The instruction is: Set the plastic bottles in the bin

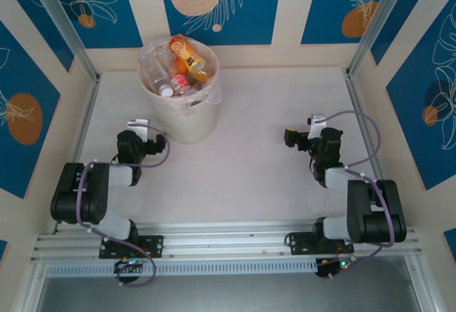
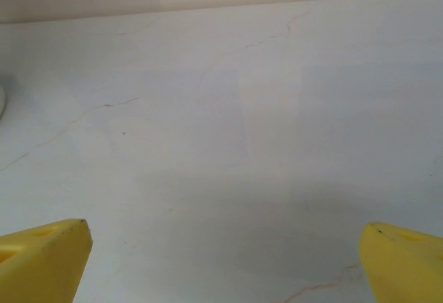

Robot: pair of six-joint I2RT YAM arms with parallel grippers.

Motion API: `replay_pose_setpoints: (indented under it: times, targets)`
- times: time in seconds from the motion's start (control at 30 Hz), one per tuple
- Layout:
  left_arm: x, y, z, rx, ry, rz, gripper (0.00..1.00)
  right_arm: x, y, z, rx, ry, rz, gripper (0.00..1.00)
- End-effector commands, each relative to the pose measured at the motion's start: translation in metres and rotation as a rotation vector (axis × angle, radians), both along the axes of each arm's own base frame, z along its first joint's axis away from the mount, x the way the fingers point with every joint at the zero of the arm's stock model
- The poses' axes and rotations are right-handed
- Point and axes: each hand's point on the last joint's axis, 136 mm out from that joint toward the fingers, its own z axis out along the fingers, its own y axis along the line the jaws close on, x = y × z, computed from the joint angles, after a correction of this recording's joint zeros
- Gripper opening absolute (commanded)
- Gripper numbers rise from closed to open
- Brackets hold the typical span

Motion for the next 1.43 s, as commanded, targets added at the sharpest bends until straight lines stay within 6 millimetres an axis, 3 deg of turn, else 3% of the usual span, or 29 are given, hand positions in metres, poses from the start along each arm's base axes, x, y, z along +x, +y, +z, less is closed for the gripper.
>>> replay_pose_setpoints:
  times: [0.0, 0.33, 0.47, 1.4]
  targets:
    - [-0.001, -0.006, 0.002, 0.001, -0.02, -0.03, 1.0, 0.001, 0.006, 0.009, 0.015, -0.046, 0.038, 0.99]
    - [0.0, -0.006, 0.003, 0.001, -0.022, -0.031, 1.0, 0.012, 0.02, -0.016, -0.017, -0.068, 0.092, 0.99]
    - [-0.001, -0.006, 0.002, 0.003, -0.021, -0.029, 1.0, 0.022, 0.0, -0.023, 0.009, 0.013, -0.016, 0.99]
    - [0.0, -0.007, 0.002, 0.009, -0.019, -0.03, 1.0, 0.022, -0.001, -0.021, 0.001, 0.002, -0.03, 0.99]
